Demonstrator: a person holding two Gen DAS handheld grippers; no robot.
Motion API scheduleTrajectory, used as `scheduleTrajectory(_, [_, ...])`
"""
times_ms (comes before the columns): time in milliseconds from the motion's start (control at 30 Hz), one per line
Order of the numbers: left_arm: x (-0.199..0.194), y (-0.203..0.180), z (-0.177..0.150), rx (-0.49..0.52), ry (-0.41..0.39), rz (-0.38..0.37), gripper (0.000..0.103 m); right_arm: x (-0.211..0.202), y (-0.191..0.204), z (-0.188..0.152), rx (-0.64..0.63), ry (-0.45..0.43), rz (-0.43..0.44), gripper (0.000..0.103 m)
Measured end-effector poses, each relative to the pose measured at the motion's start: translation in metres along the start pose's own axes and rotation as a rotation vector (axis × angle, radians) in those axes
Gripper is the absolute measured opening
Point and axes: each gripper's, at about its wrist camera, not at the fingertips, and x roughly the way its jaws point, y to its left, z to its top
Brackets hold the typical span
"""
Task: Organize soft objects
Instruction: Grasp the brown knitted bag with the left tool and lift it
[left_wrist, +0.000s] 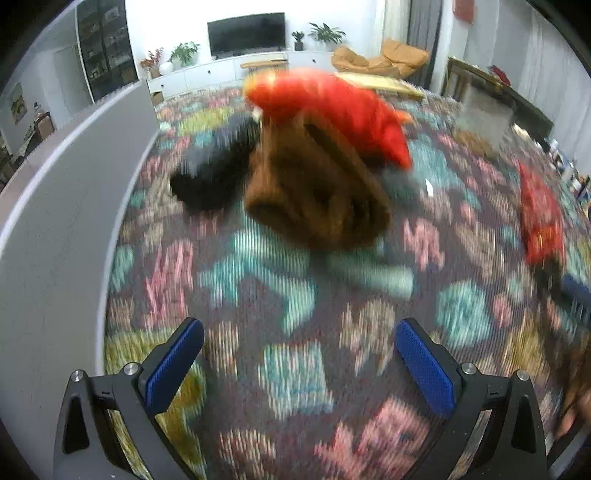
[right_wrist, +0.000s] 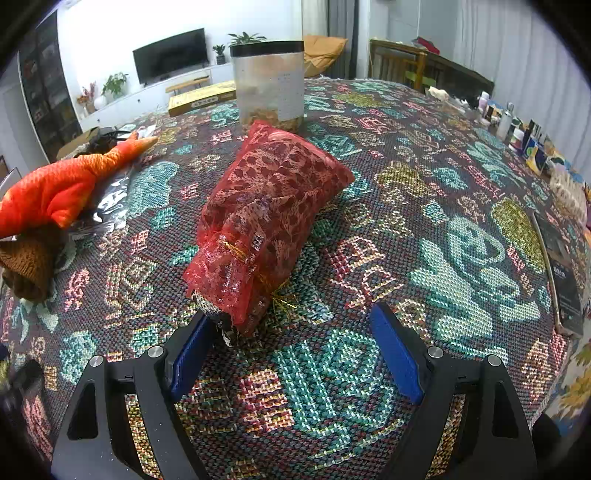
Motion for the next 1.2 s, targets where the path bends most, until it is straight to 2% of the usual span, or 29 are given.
scheduleTrajectory(100, [-0.004,-0.010,0.035,0.011,-0.060,0.005,0.103,0.000,0.000,0.000,0.000,0.000,0.000,0.086])
scheduleTrajectory(167, [0.004,-0.020,0.057,0.053,-0.069,0.077,0.103,0.000,0.000,0.000,0.000,0.000,0.001,0.086])
scheduleTrajectory(233, [0.020,-0.023,0.072,0.058,-0.052,0.157,0.103,0.000,0.000,0.000,0.001,-0.001,0.002,0.086])
scheduleTrajectory(300, [0.038,-0.016,0.078,0.008,0.000,0.144,0.101,-0.001,0.001,-0.001,0.001,-0.001,0.003,0.086])
scheduleTrajectory(333, [0.042,-0.009,0.078,-0.022,0.012,0.109,0.084,-0.001,0.002,-0.001,0.001,-0.001,0.004,0.086])
scheduleTrajectory(367, [0.043,0.000,0.075,-0.072,0.013,0.010,0.073,-0.001,0.002,-0.001,0.002,-0.002,0.005,0.086])
scheduleTrajectory(400, [0.040,0.003,0.072,-0.101,0.007,-0.025,0.066,0.000,0.002,-0.001,0.002,-0.002,0.006,0.086])
scheduleTrajectory(433, [0.032,0.005,0.067,-0.104,-0.022,-0.018,0.060,0.000,0.002,-0.001,0.001,-0.002,0.007,0.087])
scheduleTrajectory(500, [0.021,0.004,0.055,-0.076,-0.033,-0.024,0.058,0.000,0.003,0.000,0.000,-0.001,0.005,0.087])
scheduleTrajectory(567, [0.002,0.004,0.029,-0.058,-0.024,-0.098,0.058,0.000,0.003,0.000,0.000,-0.002,0.006,0.087])
scheduleTrajectory(667, [-0.025,-0.004,-0.017,-0.005,-0.010,-0.139,0.061,0.000,0.003,0.000,0.000,-0.002,0.005,0.087])
scheduleTrajectory(767, [-0.044,-0.010,-0.051,0.028,-0.024,-0.150,0.075,0.000,0.003,0.000,0.000,-0.002,0.005,0.087])
scheduleTrajectory(833, [-0.054,-0.007,-0.064,0.029,-0.032,-0.158,0.089,0.000,0.003,0.000,-0.001,-0.002,0.005,0.087])
scheduleTrajectory(933, [-0.063,-0.008,-0.064,0.043,-0.061,-0.146,0.098,0.000,0.003,0.000,-0.001,-0.001,0.005,0.087])
scheduleTrajectory(1067, [-0.062,-0.016,-0.056,0.076,-0.047,-0.123,0.098,0.000,0.003,0.000,0.000,-0.002,0.005,0.087])
scheduleTrajectory(1133, [-0.066,-0.021,-0.051,0.085,-0.061,-0.141,0.098,0.000,0.004,0.000,-0.001,-0.002,0.005,0.087])
scheduleTrajectory(1200, [-0.069,-0.028,-0.047,0.111,-0.077,-0.116,0.098,0.000,0.004,0.000,0.000,-0.002,0.005,0.087])
